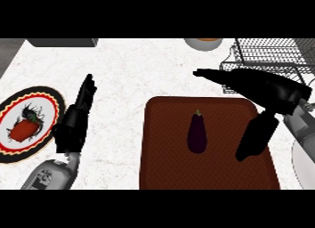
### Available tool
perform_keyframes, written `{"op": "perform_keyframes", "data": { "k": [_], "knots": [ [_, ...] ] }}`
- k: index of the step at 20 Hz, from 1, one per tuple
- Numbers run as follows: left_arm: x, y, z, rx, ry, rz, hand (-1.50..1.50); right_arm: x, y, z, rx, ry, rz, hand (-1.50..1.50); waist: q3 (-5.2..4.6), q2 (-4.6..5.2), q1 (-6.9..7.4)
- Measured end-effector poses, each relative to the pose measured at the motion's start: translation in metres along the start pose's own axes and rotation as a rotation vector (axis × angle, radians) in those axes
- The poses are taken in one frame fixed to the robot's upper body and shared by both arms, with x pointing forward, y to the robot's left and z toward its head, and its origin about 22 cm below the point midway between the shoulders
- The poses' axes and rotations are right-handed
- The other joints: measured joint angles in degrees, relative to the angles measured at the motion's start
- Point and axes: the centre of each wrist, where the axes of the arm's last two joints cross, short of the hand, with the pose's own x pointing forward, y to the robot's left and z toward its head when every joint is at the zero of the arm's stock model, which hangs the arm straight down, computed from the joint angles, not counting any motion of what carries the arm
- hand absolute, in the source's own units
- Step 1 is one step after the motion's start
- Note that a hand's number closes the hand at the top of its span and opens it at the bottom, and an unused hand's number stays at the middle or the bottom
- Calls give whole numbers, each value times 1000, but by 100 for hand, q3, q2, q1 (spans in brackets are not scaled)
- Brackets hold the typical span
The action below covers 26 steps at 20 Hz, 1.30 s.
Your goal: Pick the eggplant from the tray and place it in the tiered basket
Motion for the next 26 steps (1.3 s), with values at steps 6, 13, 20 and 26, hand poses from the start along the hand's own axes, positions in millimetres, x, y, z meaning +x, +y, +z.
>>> {"op": "perform_keyframes", "data": {
  "k": [6, 13, 20, 26],
  "knots": [
    [-5, 4, 4, 2, 1, 3, 0, 7, 7, -7, 67, 61, 30, -150, 2, -2, -18],
    [-3, 3, 1, 10, 3, -1, 0, 5, 20, -10, 90, 104, 71, -150, 3, -1, -29],
    [-5, 2, 7, 2, 3, 5, 0, -3, 23, -12, 83, 161, 151, -150, 4, 2, -19],
    [-6, 1, 5, -2, -4, 1, 0, -4, 33, -17, 112, 143, 228, -150, 6, 7, -15]
  ]
}}
